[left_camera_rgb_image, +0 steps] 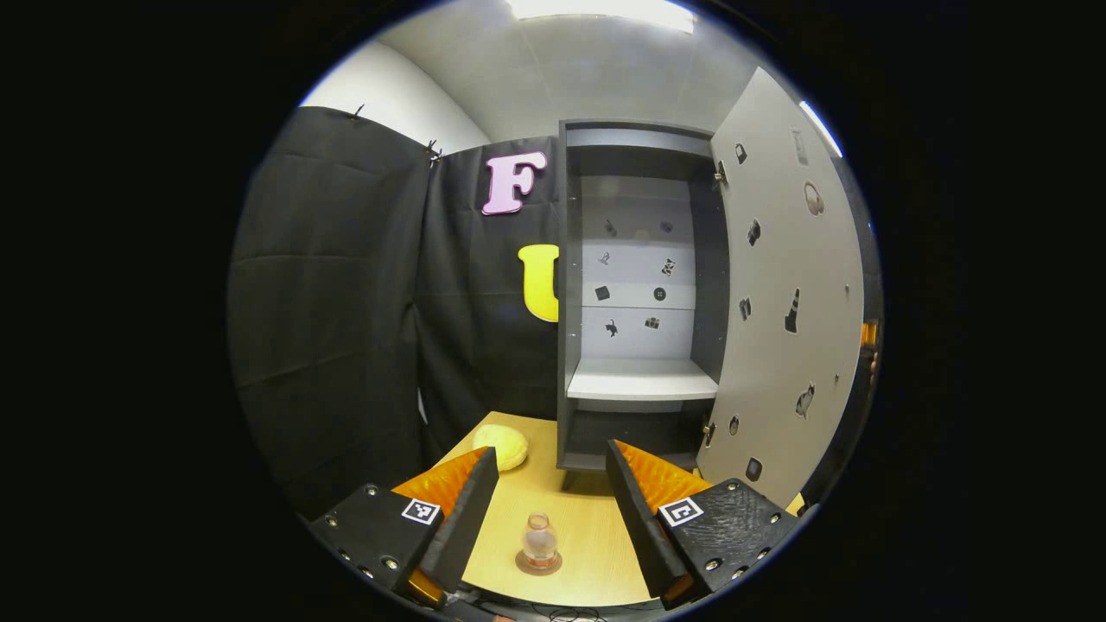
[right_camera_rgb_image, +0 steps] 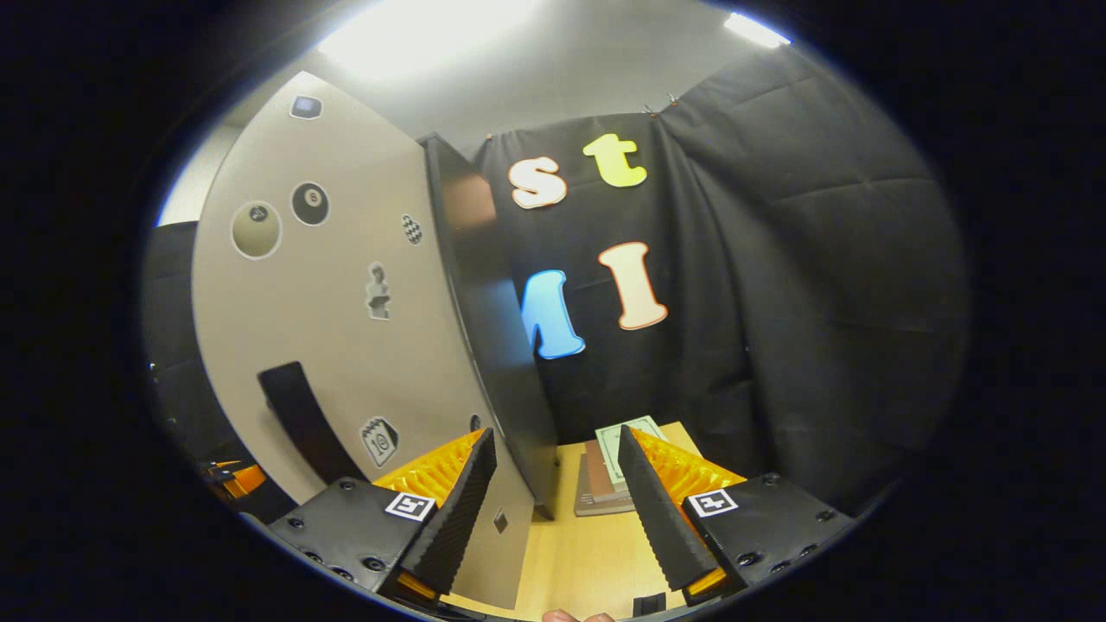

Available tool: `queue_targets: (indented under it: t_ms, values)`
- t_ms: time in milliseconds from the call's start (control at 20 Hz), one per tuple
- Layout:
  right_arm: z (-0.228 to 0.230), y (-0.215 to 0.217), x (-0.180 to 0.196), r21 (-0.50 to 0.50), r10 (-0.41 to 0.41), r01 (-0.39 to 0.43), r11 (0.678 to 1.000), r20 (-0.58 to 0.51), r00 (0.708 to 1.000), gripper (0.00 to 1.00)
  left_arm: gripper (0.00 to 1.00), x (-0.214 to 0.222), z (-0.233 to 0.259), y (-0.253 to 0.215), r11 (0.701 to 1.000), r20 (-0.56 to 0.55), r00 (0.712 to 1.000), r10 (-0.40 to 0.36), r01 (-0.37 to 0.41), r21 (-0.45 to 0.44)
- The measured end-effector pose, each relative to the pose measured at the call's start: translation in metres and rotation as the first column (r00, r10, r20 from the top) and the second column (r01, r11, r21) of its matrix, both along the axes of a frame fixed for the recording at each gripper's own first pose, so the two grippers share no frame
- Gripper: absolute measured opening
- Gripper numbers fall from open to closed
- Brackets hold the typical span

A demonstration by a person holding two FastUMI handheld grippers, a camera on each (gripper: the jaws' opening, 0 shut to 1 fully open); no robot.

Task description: Open the cabinet door with the right hand, grasp the bottle in the cabinet with the left hand and place it on the coaster, then close the cabinet door with the right hand.

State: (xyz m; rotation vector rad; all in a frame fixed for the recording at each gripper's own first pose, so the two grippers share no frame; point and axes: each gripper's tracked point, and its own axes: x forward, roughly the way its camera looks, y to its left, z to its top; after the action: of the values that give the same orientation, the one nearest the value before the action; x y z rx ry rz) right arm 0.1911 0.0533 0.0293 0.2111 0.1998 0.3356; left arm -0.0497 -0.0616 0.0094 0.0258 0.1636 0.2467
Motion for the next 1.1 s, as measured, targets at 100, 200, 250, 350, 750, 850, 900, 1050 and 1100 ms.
queue_targets:
  t_ms: [100, 200, 250, 350, 750, 850, 900, 1050, 1100]
  values:
    - [0.005, 0.013, -0.009, -0.005, 0.066, -0.066, 0.998, 0.009, 0.998, 0.84, 0.71, -0.018, -0.009, -0.010, 1.000, -0.021, 1.000, 0.022, -0.022, 0.022]
    - [0.005, 0.023, -0.014, -0.026, 0.117, -0.116, 0.993, 0.024, 0.993, 0.84, 0.71, -0.033, -0.016, -0.017, 0.998, -0.036, 0.998, 0.047, -0.045, 0.049]
    - [0.004, 0.027, -0.017, -0.030, 0.132, -0.131, 0.991, 0.027, 0.991, 0.84, 0.71, -0.038, -0.019, -0.021, 0.997, -0.044, 0.997, 0.057, -0.054, 0.059]
    - [-0.003, 0.038, -0.021, -0.013, 0.169, -0.169, 0.985, 0.010, 0.986, 0.84, 0.71, -0.048, -0.021, -0.020, 0.993, -0.047, 0.995, 0.089, -0.085, 0.087]
    - [-0.004, 0.057, -0.024, -0.047, 0.173, -0.174, 0.984, -0.019, 0.985, 0.90, 0.73, -0.046, -0.025, -0.008, 0.994, -0.045, 0.994, 0.100, -0.099, 0.037]
    - [-0.004, 0.062, -0.028, -0.091, 0.151, -0.151, 0.984, -0.016, 0.988, 0.90, 0.71, -0.043, -0.026, 0.003, 0.995, -0.044, 0.994, 0.100, -0.099, 0.034]
    - [-0.004, 0.065, -0.028, -0.101, 0.135, -0.136, 0.986, -0.021, 0.991, 0.90, 0.71, -0.042, -0.026, 0.009, 0.995, -0.043, 0.995, 0.095, -0.094, 0.031]
    - [-0.005, 0.088, -0.033, -0.108, 0.114, -0.117, 0.987, -0.032, 0.993, 0.90, 0.71, -0.035, -0.029, 0.029, 0.995, -0.048, 0.995, 0.084, -0.082, 0.047]
    - [-0.006, 0.099, -0.036, -0.104, 0.110, -0.113, 0.988, -0.038, 0.993, 0.90, 0.71, -0.033, -0.029, 0.036, 0.996, -0.047, 0.996, 0.078, -0.076, 0.044]
